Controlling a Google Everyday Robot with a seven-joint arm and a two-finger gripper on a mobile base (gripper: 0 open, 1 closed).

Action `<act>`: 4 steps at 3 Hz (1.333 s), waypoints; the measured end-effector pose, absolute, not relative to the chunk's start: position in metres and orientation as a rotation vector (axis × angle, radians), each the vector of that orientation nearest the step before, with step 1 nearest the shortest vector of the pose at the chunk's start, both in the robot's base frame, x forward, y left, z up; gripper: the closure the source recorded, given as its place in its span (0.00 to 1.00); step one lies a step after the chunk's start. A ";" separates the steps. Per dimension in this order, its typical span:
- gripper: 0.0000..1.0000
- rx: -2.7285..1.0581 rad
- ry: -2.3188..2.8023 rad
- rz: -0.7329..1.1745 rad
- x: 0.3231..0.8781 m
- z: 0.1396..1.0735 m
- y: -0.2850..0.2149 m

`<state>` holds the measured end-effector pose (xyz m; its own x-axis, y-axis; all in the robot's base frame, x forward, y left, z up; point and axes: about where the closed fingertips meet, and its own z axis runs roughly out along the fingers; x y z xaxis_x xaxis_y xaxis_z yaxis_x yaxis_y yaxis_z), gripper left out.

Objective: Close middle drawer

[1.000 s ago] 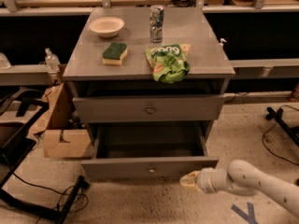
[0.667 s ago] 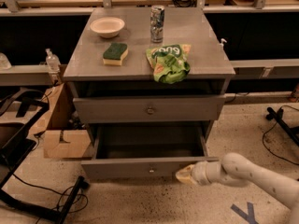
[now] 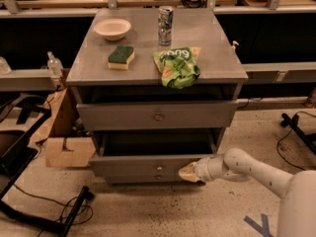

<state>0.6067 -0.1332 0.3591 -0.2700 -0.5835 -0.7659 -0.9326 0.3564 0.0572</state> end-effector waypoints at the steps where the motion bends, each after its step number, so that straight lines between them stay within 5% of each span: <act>1: 1.00 -1.314 1.965 0.682 0.604 0.359 -0.134; 4: 0.98 -1.272 1.992 0.637 0.646 0.360 -0.152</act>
Offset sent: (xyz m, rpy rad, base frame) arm 0.0862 -0.0009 0.0035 -0.0095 -0.0279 -0.0286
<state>0.6465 -0.1515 0.3604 -0.2911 -0.5820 -0.7593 -0.9144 0.4025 0.0420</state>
